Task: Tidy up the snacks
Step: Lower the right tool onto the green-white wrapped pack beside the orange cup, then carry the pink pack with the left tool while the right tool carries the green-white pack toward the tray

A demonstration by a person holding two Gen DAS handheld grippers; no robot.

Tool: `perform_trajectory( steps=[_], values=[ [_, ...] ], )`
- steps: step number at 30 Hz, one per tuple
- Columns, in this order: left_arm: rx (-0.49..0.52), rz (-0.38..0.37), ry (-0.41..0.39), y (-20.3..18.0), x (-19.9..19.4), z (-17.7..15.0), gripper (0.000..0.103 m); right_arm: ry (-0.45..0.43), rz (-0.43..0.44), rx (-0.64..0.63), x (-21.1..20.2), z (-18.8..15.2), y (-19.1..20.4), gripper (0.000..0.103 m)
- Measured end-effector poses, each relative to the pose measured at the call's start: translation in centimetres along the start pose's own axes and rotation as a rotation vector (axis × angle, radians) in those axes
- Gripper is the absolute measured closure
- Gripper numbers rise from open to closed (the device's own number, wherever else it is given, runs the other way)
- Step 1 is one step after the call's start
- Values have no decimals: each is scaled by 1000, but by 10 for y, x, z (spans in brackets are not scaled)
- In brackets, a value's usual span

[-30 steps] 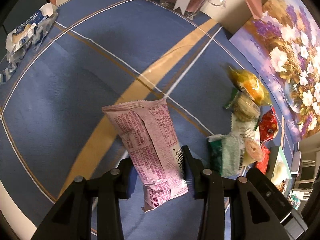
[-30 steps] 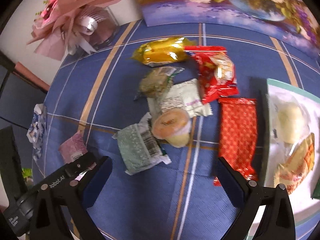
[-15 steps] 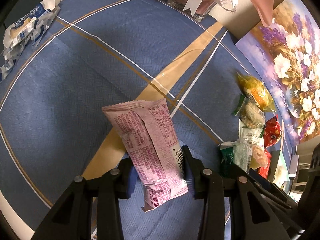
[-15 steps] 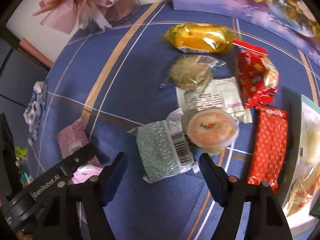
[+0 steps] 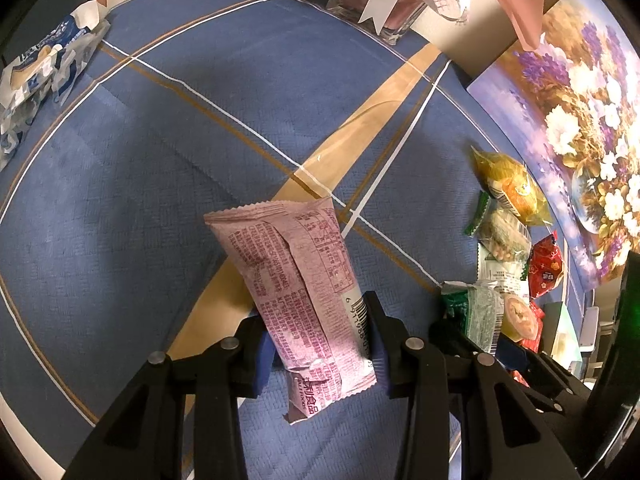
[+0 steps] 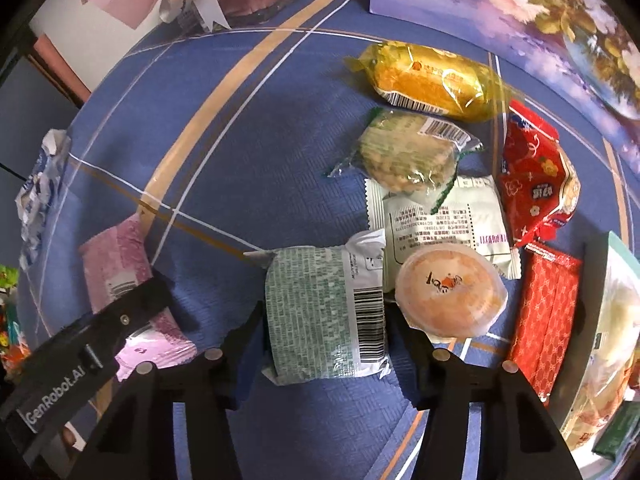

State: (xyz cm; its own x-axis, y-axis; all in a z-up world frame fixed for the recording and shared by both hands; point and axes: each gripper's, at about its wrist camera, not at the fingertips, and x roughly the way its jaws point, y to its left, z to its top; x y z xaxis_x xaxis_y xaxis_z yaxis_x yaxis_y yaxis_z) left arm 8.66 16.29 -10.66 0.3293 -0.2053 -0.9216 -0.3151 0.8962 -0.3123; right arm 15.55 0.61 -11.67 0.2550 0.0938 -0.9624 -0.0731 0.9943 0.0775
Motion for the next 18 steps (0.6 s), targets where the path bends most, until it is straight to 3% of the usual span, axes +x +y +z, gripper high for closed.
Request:
perform_trajectory(
  steps=[3, 7, 18],
  values=[
    [1, 8, -3, -2, -1, -3, 61, -8, -18, -6, 4, -2, 8, 49],
    [1, 14, 0, -5, -3, -7, 61, -17, 37, 17, -5, -12, 5, 50],
    [45, 22, -30, -30, -27, -15, 61, -88, 43, 24, -51, -36, -2, 50]
  ],
)
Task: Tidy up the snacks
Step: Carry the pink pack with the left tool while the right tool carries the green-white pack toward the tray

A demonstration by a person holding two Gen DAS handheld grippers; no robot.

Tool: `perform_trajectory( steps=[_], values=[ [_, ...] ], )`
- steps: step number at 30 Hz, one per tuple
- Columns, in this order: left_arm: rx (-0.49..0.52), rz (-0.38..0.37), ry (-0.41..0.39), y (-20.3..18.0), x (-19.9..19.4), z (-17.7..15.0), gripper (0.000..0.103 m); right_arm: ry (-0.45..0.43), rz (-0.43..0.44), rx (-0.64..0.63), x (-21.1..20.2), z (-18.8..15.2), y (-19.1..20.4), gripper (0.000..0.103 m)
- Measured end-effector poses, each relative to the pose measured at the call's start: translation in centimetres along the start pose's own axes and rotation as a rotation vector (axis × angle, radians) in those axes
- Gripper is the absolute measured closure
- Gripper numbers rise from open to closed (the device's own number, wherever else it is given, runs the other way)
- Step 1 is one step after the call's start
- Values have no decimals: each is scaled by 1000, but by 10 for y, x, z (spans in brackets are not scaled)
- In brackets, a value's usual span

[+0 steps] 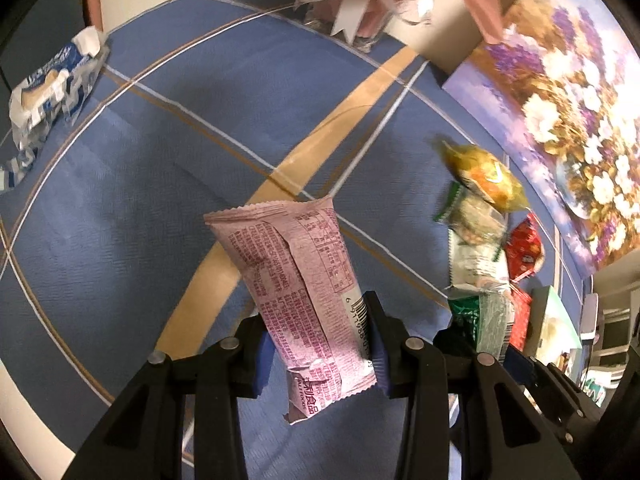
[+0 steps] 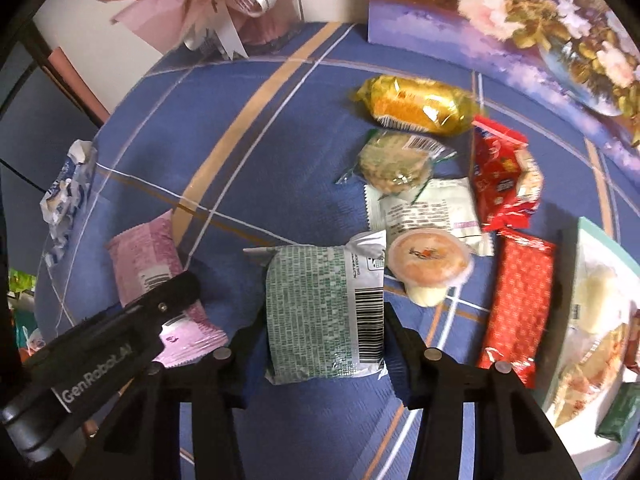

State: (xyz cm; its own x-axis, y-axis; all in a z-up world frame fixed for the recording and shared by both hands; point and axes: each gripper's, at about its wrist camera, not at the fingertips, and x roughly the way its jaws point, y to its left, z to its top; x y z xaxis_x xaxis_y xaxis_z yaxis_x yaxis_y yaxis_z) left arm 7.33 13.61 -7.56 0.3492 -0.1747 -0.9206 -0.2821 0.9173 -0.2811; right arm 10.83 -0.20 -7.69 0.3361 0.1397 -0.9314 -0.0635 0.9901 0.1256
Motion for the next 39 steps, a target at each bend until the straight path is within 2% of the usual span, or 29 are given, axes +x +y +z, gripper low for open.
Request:
perform_trajectory(
  steps=[7, 15, 25, 31, 39],
  values=[
    [57, 3, -12, -28, -14, -7, 61, -47, -6, 40, -33, -17, -24, 50],
    [123, -3, -29, -69, -23, -11, 61, -87, 20, 138, -55, -20, -69, 50],
    [232, -41, -51, -139, -27, -17, 61, -167, 13, 336, -95, -34, -154, 50],
    [317, -77, -36, -184, -20, -31, 61, -206, 20, 461, -112, -48, -210, 50],
    [428, -113, 10, -247, 3, -48, 61, -210, -50, 615, -116, -77, -278, 50]
  ],
)
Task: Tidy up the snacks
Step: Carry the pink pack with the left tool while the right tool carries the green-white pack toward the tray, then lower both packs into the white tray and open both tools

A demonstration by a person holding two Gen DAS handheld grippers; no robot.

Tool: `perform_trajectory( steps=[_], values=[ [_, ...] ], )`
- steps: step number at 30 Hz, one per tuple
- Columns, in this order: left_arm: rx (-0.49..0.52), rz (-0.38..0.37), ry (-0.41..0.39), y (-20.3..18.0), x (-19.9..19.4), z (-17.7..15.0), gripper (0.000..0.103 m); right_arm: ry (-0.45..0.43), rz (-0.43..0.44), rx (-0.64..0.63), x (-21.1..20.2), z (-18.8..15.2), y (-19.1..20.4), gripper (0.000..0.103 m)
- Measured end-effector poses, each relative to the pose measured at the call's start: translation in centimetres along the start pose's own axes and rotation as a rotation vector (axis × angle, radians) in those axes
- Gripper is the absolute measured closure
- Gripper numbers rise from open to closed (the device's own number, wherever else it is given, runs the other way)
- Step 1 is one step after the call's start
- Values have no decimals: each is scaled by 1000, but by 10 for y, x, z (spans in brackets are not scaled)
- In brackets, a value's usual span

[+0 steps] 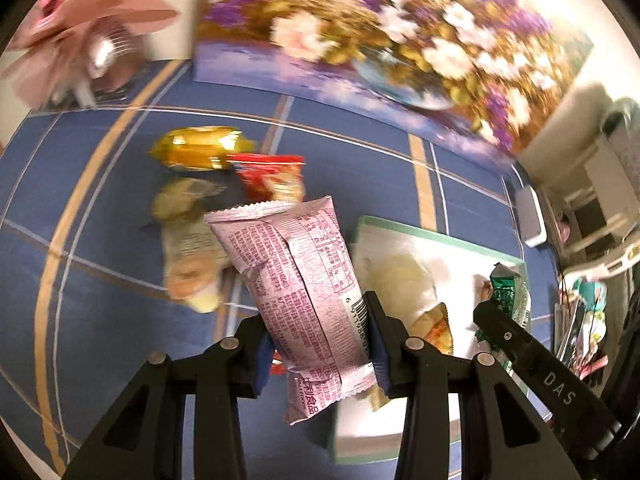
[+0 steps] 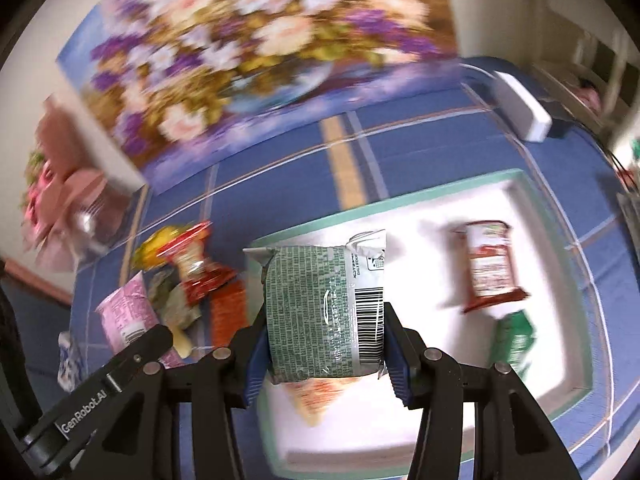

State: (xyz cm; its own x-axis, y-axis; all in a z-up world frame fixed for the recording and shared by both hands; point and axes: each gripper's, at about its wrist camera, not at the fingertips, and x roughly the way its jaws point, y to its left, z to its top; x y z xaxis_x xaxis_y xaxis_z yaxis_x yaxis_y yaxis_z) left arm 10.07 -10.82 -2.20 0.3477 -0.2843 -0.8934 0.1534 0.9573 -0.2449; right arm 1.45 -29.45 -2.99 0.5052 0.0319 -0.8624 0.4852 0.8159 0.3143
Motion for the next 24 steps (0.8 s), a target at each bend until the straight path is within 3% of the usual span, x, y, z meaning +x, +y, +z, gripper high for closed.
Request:
perform_trajectory(
  steps=[5, 13, 24],
  values=[
    [48, 20, 26, -23, 25, 3, 61, 24, -13, 68, 13, 3, -27, 50],
    [105, 33, 33, -48, 52, 6, 61, 58, -9, 78, 32, 4, -39, 50],
    [152, -15, 13, -69, 64, 8, 61, 86, -41, 114, 45, 4, -58, 50]
  ],
)
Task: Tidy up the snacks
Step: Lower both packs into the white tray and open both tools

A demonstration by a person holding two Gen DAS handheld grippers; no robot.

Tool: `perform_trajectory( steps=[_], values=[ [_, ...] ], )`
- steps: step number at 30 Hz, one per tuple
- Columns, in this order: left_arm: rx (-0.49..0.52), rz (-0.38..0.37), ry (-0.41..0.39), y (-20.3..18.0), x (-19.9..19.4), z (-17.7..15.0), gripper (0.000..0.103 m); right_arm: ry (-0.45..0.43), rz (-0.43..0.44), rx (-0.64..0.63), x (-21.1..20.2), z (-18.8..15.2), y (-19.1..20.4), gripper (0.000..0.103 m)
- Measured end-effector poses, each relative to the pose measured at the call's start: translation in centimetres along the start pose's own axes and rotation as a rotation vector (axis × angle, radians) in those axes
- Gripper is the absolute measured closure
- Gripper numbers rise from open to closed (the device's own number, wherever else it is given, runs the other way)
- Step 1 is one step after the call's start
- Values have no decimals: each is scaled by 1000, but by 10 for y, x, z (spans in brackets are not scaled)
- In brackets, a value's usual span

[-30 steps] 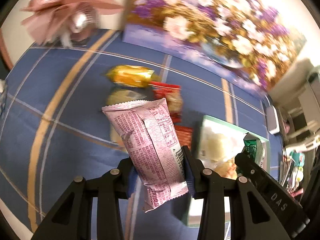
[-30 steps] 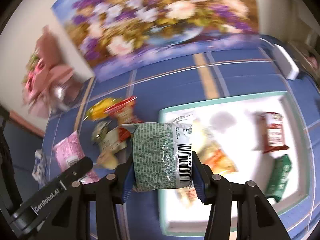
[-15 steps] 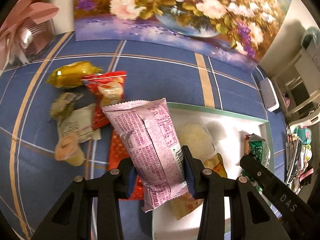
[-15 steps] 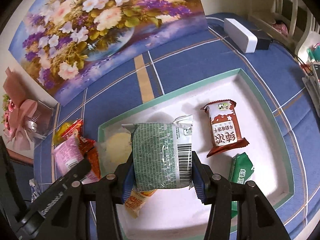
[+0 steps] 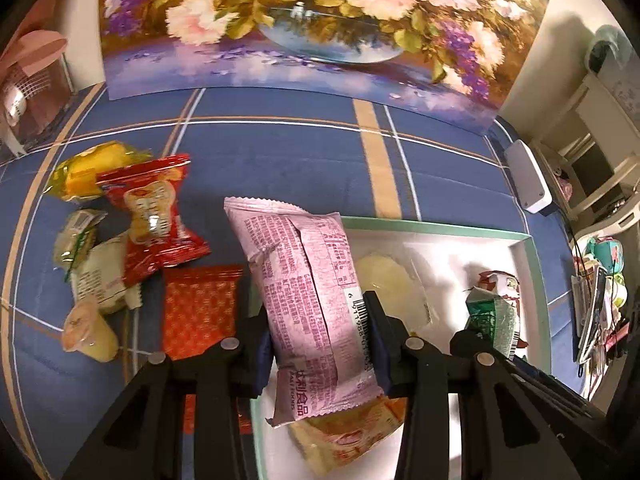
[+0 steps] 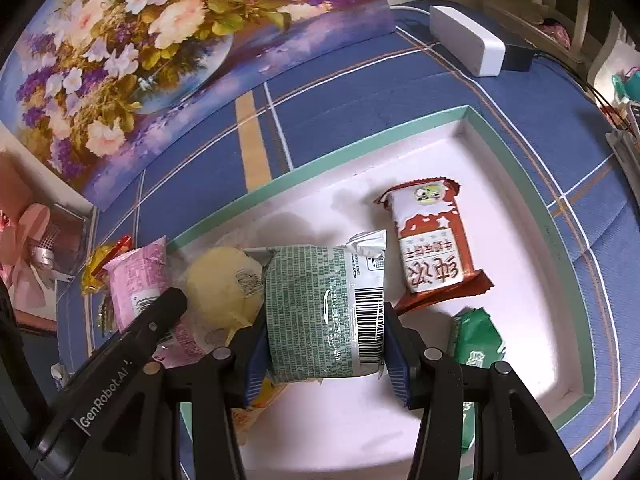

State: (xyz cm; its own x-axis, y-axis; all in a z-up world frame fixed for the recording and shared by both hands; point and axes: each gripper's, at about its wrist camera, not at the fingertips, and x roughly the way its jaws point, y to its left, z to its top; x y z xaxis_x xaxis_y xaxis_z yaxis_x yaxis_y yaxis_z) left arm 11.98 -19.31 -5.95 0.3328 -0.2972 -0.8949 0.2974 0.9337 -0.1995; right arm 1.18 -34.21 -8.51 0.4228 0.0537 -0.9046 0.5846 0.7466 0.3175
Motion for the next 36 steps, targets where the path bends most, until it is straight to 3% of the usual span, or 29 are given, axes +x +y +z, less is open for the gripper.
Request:
perform_trajectory(
  steps=[9, 14, 25, 31, 36],
  values=[
    [17, -74, 11, -18, 11, -1, 61, -10, -18, 36, -4, 0, -13, 50],
    [-34, -112, 23, -10, 10, 1, 61, -10, -18, 34, -4, 0, -13, 50],
    [-105, -74, 75, 11, 19, -1, 61, -6, -35, 28, -3, -1, -10, 50],
    [-78, -80, 68, 3, 11, 1, 48, -6, -36, 32, -6, 1, -11, 49],
    [-75, -70, 57, 3, 3, 4, 48, -7, -38, 24, -8, 1, -9, 49]
  ],
)
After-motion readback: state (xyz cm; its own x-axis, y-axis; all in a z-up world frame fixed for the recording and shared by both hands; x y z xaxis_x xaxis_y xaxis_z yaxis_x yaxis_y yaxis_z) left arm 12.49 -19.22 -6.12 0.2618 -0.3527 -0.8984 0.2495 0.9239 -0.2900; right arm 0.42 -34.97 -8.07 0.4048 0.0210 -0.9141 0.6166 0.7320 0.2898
